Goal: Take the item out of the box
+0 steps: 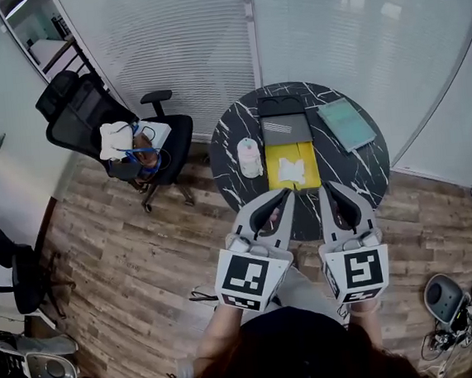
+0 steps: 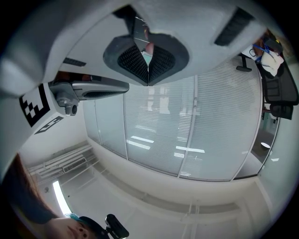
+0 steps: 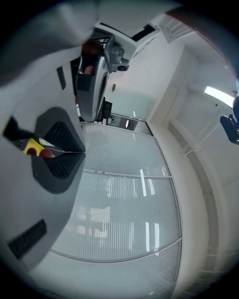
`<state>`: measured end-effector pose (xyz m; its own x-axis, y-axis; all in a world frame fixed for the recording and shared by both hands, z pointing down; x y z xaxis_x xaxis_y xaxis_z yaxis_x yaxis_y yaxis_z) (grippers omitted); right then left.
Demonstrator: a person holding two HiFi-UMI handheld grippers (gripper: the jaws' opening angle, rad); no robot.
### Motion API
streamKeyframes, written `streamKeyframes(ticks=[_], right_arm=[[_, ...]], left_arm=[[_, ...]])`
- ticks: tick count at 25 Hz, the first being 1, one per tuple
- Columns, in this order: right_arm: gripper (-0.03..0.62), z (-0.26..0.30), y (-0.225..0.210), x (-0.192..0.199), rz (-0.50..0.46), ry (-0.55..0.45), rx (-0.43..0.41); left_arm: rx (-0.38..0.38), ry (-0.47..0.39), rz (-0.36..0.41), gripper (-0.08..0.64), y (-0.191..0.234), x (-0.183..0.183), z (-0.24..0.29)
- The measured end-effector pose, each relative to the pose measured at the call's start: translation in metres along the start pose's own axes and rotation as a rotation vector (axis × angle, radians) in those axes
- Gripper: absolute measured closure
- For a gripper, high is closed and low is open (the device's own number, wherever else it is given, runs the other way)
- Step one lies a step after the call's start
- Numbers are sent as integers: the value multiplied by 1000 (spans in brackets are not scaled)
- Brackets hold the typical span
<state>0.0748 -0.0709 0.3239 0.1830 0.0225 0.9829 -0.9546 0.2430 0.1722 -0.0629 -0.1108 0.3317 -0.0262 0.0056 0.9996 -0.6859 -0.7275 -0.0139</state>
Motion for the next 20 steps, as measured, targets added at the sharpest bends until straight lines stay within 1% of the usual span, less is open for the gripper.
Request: streamKeyframes(ticks=[8, 13, 20], right_arm=[[568, 40, -32, 8, -3, 12, -36], [568, 64, -46, 20, 19, 49, -71], [567, 97, -62, 39, 3, 106, -133]], left_arm=[[-31, 3, 5, 534, 19, -2, 42], [-49, 8, 9, 534, 28, -1, 65], [-71, 21, 5, 534, 38, 1, 90]])
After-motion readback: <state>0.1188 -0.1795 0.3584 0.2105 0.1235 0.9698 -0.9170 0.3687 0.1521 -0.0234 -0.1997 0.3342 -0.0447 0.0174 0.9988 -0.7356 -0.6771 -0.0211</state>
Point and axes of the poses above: the fingertips, and each gripper's own axes: z forward along the fingers, y to its left, x out of its underside, the point moved 8 cm from there along -z, backward along the fingers, and after that the axes turned 4 degrees about -x, right-handed, at the moved point
